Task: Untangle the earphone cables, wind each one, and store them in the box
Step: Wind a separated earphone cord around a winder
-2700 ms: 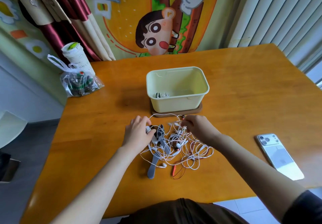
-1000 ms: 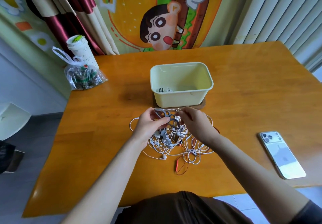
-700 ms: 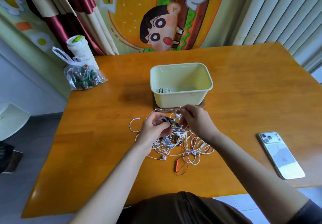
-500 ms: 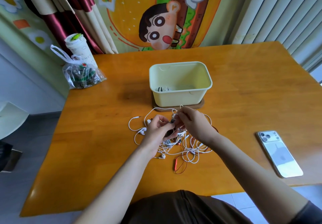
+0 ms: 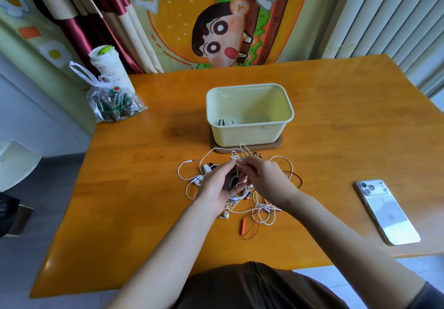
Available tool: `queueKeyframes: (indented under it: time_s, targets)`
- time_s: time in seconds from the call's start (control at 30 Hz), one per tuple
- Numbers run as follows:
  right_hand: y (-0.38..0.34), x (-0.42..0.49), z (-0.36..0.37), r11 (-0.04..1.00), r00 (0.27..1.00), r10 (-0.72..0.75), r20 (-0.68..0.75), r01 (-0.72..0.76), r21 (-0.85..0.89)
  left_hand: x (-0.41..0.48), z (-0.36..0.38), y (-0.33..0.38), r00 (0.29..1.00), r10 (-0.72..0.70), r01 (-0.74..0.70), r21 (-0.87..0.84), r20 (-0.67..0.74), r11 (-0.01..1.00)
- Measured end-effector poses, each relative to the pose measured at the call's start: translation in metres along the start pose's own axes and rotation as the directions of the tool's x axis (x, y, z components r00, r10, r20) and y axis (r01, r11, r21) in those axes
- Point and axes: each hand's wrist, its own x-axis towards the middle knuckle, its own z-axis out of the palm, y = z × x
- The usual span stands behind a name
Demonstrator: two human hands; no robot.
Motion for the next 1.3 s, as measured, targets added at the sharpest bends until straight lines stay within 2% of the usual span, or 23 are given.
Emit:
queueKeyframes:
  time_s: [0.2, 0.4, 0.57, 0.77, 0.93, 1.0, 1.13, 1.23, 1.3]
  targets:
    - [0.002, -0.005, 0.004, 0.997, 0.999, -0.002, 0.055, 0.007, -0.083, -0.003, -0.001, -0.002, 0.998, -0.056, 0.055, -0.02, -0.027, 0.998]
    - [0.003, -0.003, 0.001, 0.987, 0.99, 0.138, 0.001, -0.138, 0.08, -0.004, -0.009, -0.006, 0.998, 0.057, -0.055, 0.275, 0.002, 0.96]
    - [0.011, 0.006, 0.003, 0.99, 0.989, 0.143, 0.026, -0.143, 0.016, -0.005, -0.01, -0.007, 0.992, 0.107, -0.128, 0.424, 0.071, 0.897]
    - [0.02, 0.013, -0.004, 0.989, 0.989, 0.144, 0.029, -0.143, -0.019, -0.008, -0.014, -0.004, 0.992, 0.085, -0.121, 0.48, 0.095, 0.869]
    - [0.021, 0.014, -0.005, 0.97, 0.946, 0.239, 0.218, -0.245, -0.001, -0.008, -0.019, 0.0, 0.995, 0.068, -0.091, 0.451, 0.068, 0.888]
    - [0.021, 0.012, -0.003, 0.971, 0.943, 0.229, 0.241, -0.24, 0.017, -0.009, -0.02, 0.002, 0.995, 0.08, -0.095, 0.45, 0.053, 0.888]
    - [0.017, 0.012, -0.004, 0.987, 0.985, 0.161, 0.055, -0.161, -0.006, -0.01, -0.024, 0.005, 0.995, 0.088, -0.094, 0.51, 0.036, 0.855]
    - [0.018, 0.017, -0.009, 0.981, 0.973, 0.196, -0.12, -0.196, 0.015, -0.011, -0.023, 0.006, 0.995, 0.071, -0.097, 0.528, 0.07, 0.844]
    - [0.022, 0.019, -0.011, 0.97, 0.952, 0.244, -0.185, -0.24, 0.041, -0.012, -0.021, 0.008, 0.994, 0.055, -0.098, 0.536, 0.095, 0.839]
